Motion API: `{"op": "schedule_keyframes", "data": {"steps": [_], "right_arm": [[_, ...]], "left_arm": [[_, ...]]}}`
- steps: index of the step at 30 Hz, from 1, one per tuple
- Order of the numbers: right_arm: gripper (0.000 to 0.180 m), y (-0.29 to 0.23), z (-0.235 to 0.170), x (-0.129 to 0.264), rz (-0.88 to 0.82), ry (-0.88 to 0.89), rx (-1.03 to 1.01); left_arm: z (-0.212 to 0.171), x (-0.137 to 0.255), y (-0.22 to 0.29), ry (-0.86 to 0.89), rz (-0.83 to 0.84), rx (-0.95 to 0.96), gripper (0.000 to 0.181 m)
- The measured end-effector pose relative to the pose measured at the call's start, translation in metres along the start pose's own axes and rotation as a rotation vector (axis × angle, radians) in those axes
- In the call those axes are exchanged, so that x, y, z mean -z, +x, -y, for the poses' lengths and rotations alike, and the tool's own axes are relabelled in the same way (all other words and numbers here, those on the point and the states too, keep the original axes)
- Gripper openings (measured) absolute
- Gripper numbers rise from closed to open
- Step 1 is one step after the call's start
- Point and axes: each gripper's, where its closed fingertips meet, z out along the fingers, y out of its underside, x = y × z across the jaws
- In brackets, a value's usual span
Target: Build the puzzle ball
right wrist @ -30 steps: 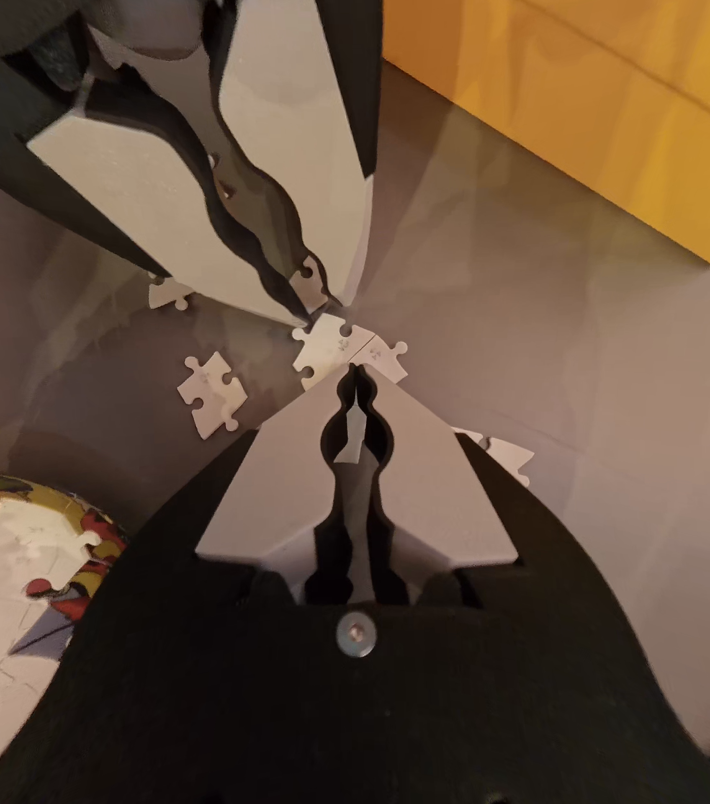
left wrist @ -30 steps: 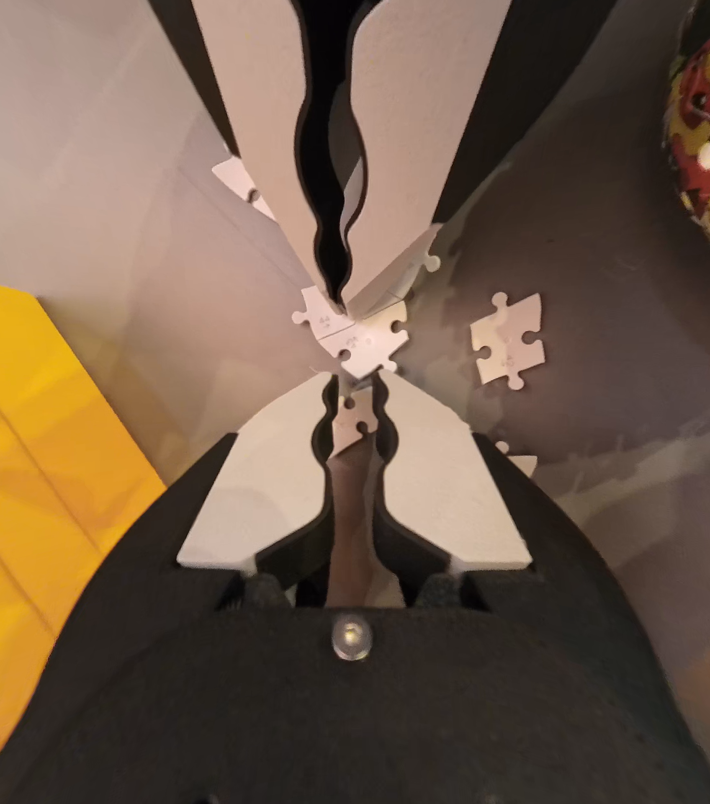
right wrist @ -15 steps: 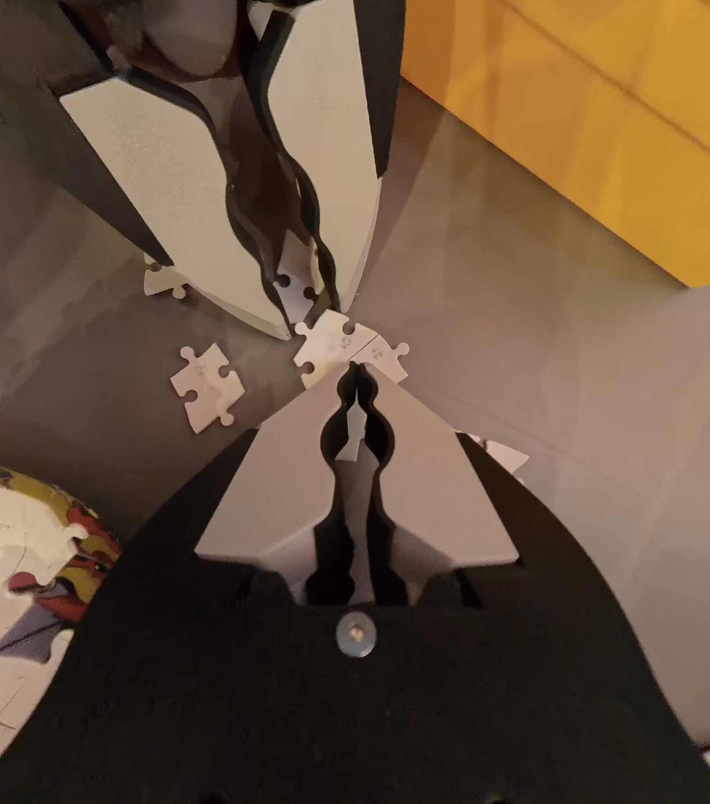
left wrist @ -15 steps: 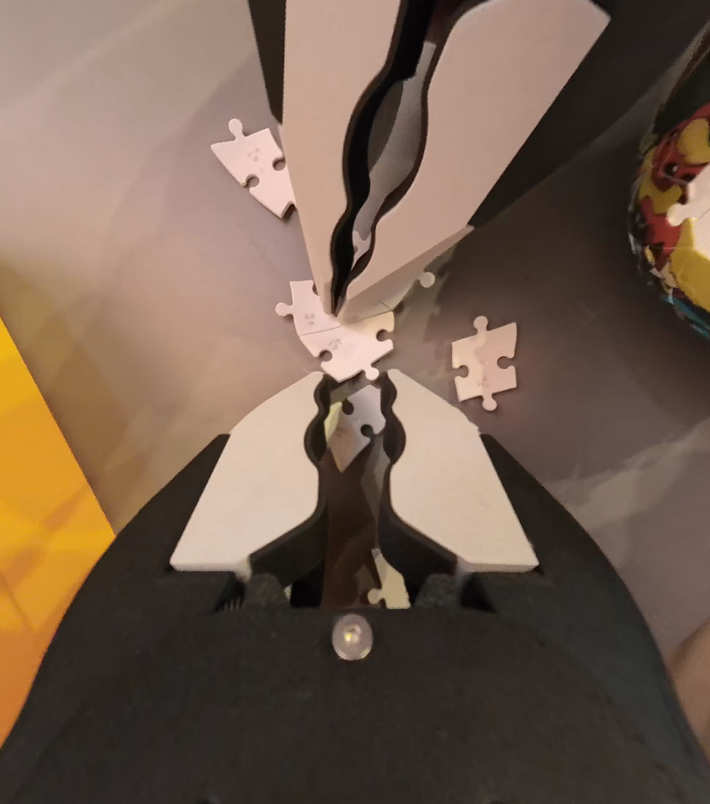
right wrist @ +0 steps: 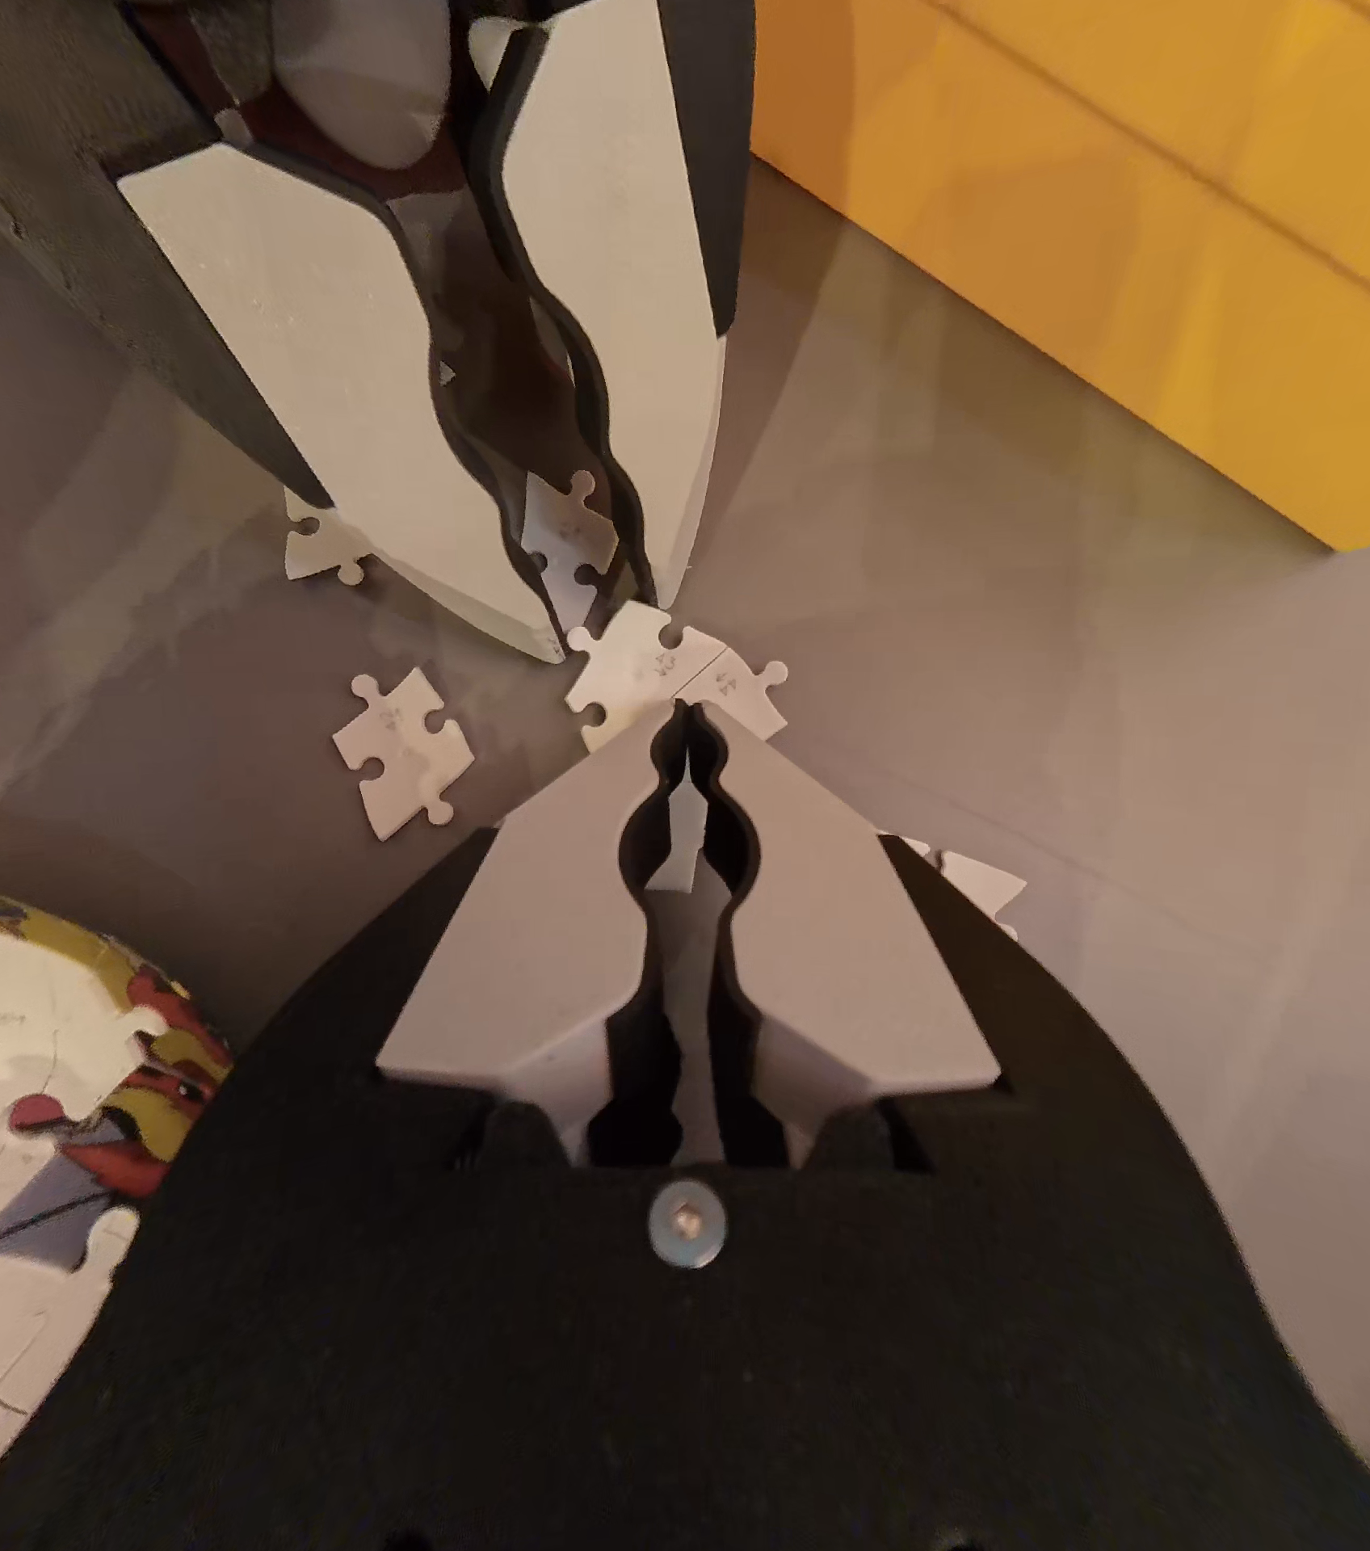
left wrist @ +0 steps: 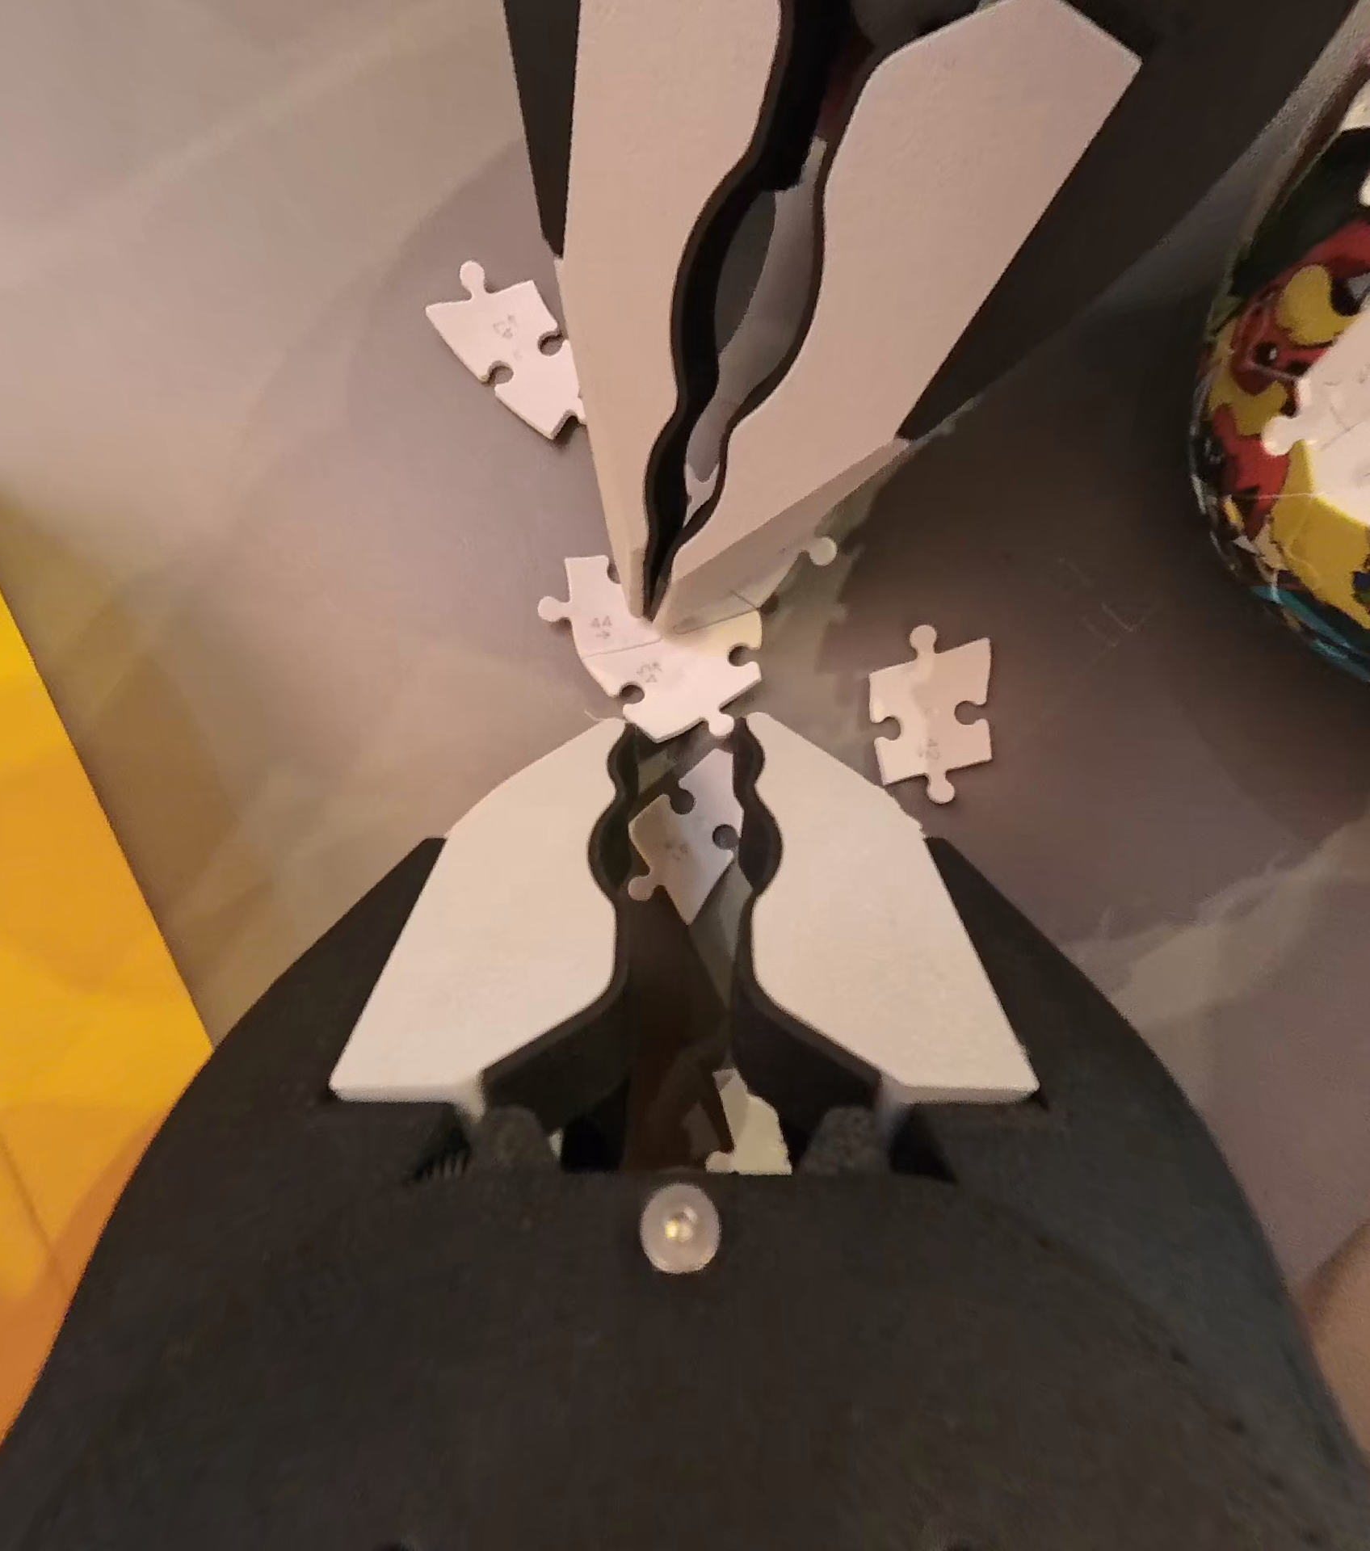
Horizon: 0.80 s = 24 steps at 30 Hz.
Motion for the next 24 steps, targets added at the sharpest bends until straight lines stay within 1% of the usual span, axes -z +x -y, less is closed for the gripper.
{"op": "schedule_keyframes", "data": {"steps": [5,10,14,17,24], "right_arm": [[0.0,0.0,0.001,0.0,0.003,0.001,-0.009],[0.0,0.0,0.001,0.0,0.002,0.003,-0.015],[0.0,0.001,0.001,0.0,-0.002,0.002,-0.016],[0.0,0.002,0.001,0.0,0.0,0.004,-0.02],[0.0,0.002,0.001,0.0,0.002,0.006,-0.03]], "left_arm": [[0.0,0.0,-0.001,0.005,0.003,-0.001,0.021],[0.0,0.006,-0.002,0.007,0.013,0.012,0.027],[-0.008,0.013,0.002,-0.021,0.033,0.005,0.033],[-0.022,0.016,0.002,-0.069,0.077,-0.025,0.038],[-0.028,0.017,0.003,-0.08,0.098,-0.041,0.037]]}}
